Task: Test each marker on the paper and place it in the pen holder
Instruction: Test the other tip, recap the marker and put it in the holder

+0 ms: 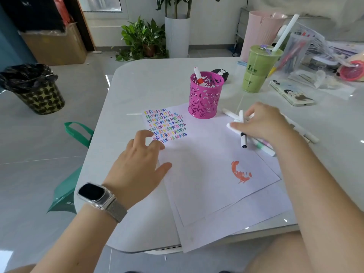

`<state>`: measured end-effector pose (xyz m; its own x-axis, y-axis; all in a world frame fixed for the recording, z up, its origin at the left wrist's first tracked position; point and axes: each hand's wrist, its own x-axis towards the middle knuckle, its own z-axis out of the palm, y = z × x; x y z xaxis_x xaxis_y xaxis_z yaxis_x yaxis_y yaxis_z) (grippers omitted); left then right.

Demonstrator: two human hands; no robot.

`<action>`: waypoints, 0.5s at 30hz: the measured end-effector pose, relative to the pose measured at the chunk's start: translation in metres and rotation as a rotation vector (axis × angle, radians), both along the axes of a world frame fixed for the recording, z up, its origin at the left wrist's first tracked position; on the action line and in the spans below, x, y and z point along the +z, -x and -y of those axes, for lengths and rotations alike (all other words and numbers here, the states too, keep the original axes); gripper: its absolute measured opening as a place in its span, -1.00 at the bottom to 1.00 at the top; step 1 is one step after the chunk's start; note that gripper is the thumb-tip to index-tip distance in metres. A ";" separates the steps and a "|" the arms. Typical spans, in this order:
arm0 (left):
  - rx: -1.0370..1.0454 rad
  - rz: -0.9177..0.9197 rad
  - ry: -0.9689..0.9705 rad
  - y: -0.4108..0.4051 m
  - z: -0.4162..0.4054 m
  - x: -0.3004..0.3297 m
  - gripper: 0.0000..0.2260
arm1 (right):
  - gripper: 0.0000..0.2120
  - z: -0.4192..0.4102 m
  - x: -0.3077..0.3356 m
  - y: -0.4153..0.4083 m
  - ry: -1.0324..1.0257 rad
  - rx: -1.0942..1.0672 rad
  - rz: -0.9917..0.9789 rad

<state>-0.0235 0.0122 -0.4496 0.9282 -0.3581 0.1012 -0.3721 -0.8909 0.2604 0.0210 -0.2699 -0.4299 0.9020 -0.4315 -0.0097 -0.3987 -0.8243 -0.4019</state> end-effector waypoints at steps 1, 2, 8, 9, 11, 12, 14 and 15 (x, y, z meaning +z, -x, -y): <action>0.011 0.023 0.042 0.001 -0.001 0.002 -0.61 | -0.51 -0.004 -0.006 0.002 -0.020 0.021 -0.011; 0.021 0.044 0.080 0.002 -0.003 0.005 -0.64 | -0.52 -0.008 -0.010 0.003 -0.027 0.035 0.003; 0.028 0.102 0.312 0.011 -0.013 0.014 -0.74 | -0.38 -0.019 0.003 0.005 -0.223 -0.022 0.165; 0.024 0.079 0.386 0.014 -0.012 0.017 -0.72 | -0.34 -0.026 0.008 0.010 -0.390 -0.014 0.224; 0.012 0.002 0.523 0.020 -0.007 0.024 -0.68 | -0.42 -0.050 0.016 0.022 -0.769 0.053 0.318; 0.005 -0.042 0.571 0.022 -0.004 0.026 -0.66 | -0.54 -0.064 0.018 0.028 -0.933 0.094 0.338; 0.005 -0.131 0.604 0.023 -0.001 0.026 -0.63 | -0.79 -0.094 0.020 0.037 -1.174 0.190 0.317; 0.007 -0.155 0.593 0.022 0.000 0.025 -0.63 | -0.86 -0.107 0.019 0.040 -1.242 0.243 0.293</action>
